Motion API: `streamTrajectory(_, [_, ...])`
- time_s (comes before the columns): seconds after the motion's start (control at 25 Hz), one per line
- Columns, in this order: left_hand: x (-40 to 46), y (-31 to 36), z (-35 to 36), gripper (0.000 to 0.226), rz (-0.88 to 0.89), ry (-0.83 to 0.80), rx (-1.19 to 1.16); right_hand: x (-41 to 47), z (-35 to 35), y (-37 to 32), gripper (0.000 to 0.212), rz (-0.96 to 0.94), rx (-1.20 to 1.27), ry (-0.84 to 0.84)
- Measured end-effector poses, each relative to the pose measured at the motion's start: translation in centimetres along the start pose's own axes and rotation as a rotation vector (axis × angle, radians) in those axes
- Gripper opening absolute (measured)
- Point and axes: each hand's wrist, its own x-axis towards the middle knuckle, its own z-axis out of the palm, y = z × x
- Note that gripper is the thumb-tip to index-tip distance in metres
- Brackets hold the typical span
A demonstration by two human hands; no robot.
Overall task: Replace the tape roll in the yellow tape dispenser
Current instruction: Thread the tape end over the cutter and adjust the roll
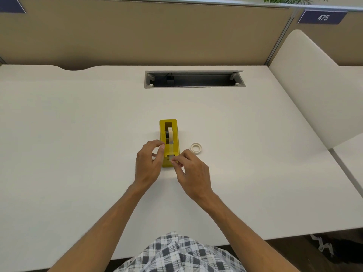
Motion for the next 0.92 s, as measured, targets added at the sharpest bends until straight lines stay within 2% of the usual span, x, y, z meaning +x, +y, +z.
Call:
streamTrajectory(0.2, [-1.5,-0.1,0.0,0.019,-0.032,-0.065,-0.032,-0.2,0.5,0.5,0.009,0.005,0.013,-0.006])
streamTrajectory(0.92, [-2.0,0.1,0.2,0.021,-0.065,-0.066,-0.049,0.3,1.7,1.3,0.01,0.03,0.002,-0.017])
